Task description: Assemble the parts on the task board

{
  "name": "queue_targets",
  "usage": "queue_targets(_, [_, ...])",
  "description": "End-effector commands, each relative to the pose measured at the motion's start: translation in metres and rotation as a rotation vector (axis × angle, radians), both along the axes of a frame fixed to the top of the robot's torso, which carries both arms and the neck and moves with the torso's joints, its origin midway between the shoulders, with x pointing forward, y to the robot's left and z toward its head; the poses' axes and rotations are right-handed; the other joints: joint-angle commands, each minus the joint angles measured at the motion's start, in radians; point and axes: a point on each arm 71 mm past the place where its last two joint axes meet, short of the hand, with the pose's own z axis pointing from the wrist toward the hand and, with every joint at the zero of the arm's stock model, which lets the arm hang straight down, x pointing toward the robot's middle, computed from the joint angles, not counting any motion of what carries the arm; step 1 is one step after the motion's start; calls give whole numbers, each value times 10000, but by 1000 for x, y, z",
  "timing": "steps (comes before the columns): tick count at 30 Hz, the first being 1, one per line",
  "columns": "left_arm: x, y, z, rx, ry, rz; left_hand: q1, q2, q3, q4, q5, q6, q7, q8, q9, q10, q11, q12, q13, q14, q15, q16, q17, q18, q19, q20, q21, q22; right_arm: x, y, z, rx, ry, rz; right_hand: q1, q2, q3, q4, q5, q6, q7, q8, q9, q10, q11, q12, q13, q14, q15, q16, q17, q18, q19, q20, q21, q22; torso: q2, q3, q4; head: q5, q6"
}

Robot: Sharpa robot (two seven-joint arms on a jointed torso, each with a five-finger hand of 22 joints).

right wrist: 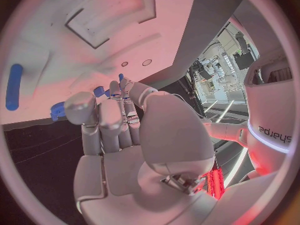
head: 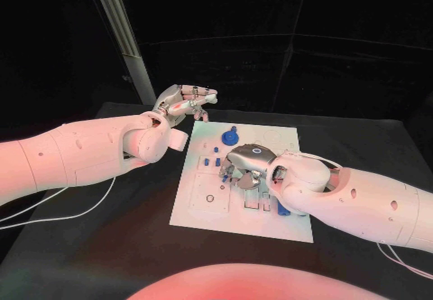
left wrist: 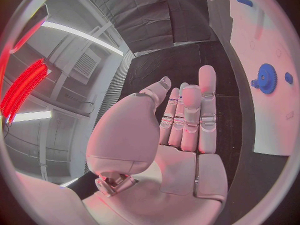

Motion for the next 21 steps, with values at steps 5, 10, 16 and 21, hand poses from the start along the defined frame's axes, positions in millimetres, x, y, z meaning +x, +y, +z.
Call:
queue_targets(5, [0, -1, 1, -75, -22, -55, 84, 23, -8, -57, -37, -54, -20, 45, -12, -97, -1, 60, -14, -58, 27, -61, -9, 206, -77, 18, -34, -15, -3, 4, -5, -459, 76, 222, -111, 21, 4, -15, 45, 15, 42, 15, 7, -3, 39, -38, 11, 237, -1, 64, -16, -137, -81, 5, 63, 11, 2, 0, 5, 30, -62])
queue_targets(10, [0, -2, 1, -75, -18, -62, 84, 23, -8, -57, -37, -54, -20, 45, -12, -97, -1, 60, -14, -58, 27, -61, -9, 206, -77, 18, -34, -15, -5, 5, -10, -581, 122, 277, -121, 22, 0, -13, 40, 16, 41, 14, 7, -2, 39, -40, 11, 236, 0, 67, -18, -136, -87, 6, 64, 10, -5, -7, 4, 36, -79])
queue_targets(16, [0, -2, 1, -76, -14, -68, 84, 23, -8, -57, -37, -54, -20, 45, -12, -97, -1, 60, -14, -58, 27, -61, -9, 206, -77, 18, -34, -15, -5, 6, -12, -690, 146, 342, -121, 22, 0, -13, 40, 16, 41, 14, 7, -2, 39, -40, 11, 236, 0, 67, -18, -136, -87, 6, 64, 10, -1, 0, -1, 48, -108])
queue_targets(21, [0, -2, 1, -78, -13, -76, 84, 23, -8, -57, -37, -54, -20, 45, -12, -97, -1, 60, -14, -58, 27, -61, -9, 206, -77, 18, -34, -15, -5, 8, -13, -722, 163, 390, -121, 22, 0, -13, 40, 16, 41, 14, 7, -2, 39, -40, 11, 236, 0, 67, -18, -136, -87, 6, 64, 10, -1, -1, -1, 52, -129])
